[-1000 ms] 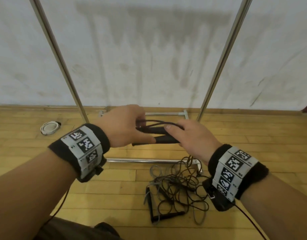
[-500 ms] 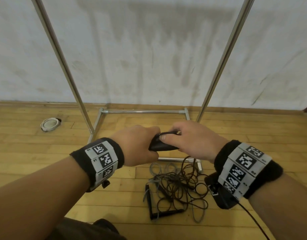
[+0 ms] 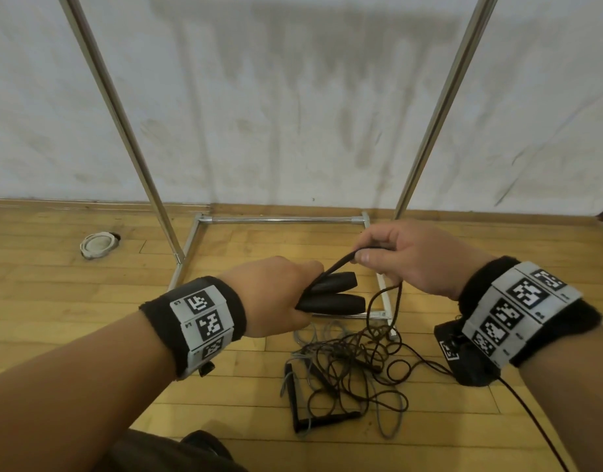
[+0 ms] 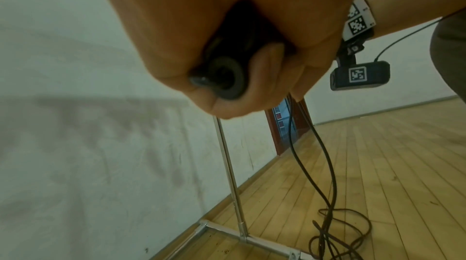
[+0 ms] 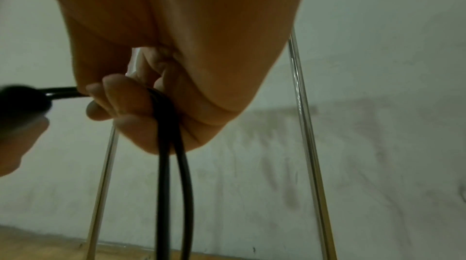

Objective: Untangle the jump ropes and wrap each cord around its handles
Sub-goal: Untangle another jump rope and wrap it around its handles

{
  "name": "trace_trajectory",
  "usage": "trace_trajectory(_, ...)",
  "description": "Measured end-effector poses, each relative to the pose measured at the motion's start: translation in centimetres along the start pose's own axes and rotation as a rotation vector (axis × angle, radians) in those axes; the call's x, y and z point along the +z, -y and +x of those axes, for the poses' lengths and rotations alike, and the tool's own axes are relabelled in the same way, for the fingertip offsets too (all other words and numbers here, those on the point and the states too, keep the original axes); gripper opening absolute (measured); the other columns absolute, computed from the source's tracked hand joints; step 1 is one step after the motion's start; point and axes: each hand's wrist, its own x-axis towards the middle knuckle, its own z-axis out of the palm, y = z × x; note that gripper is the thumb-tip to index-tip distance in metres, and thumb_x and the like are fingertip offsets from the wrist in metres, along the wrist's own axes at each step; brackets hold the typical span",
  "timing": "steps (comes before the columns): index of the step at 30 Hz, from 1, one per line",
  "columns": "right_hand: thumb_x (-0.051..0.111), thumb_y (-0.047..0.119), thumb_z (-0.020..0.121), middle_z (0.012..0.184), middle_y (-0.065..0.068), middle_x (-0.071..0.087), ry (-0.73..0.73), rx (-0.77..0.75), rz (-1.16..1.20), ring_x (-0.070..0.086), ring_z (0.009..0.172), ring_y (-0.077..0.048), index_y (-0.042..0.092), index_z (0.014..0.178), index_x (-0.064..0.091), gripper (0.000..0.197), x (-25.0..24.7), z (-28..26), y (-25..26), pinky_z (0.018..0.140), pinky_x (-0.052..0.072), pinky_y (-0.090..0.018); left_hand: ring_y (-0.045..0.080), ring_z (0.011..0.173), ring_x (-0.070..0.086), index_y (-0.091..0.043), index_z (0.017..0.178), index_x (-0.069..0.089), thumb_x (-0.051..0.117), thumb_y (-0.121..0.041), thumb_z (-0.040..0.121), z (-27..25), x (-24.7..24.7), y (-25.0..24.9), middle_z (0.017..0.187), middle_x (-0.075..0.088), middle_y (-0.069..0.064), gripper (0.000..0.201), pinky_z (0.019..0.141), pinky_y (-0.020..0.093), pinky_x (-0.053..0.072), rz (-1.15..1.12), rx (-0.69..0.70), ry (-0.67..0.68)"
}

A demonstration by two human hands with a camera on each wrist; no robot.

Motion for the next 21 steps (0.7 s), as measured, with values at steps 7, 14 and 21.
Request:
trace_trajectory(7,0.046,0.049,0.103,0.067,0.002,0.059,0.01,0.154,0.178,0.058,0.062,-0.012,0.016,0.093,0.069,0.041,2.6,0.5,-1.1,0.078,0.054,-0.037,0.0,0.061,0.058,-0.044,0.088,0.043,0.069,-0.033,0.093,0.3,-0.7,-0.4,0.078,0.061,-0.01,0.029,0.048,0.011,0.037,-0.197,-0.038,-0.162)
trace_trajectory(14,0.036,0.044,0.108,0.086,0.004,0.061,0.091,0.204,-0.177,0.057,0.075,-0.012,0.022,0.104,0.06,0.033,5.4,0.7,-0.1,0.072,0.051,-0.034,0.006,0.063,0.052,-0.035,0.081,0.041,0.064,-0.029,0.094,2.2,-0.6,1.4,0.076,0.056,-0.01,0.027,0.051,0.025,0.034,-0.151,-0.29,-0.271)
trace_trajectory(21,0.038,0.031,0.109,0.097,0.006,0.062,0.105,0.038,-0.554,0.058,0.086,-0.013,0.026,0.122,0.059,0.025,3.9,-0.7,2.8,0.072,0.049,-0.029,0.008,0.071,0.053,-0.024,0.116,0.052,0.061,-0.031,0.098,2.5,0.7,3.7,0.085,0.055,-0.008,0.022,0.056,0.027,0.04,0.089,-0.448,-0.088)
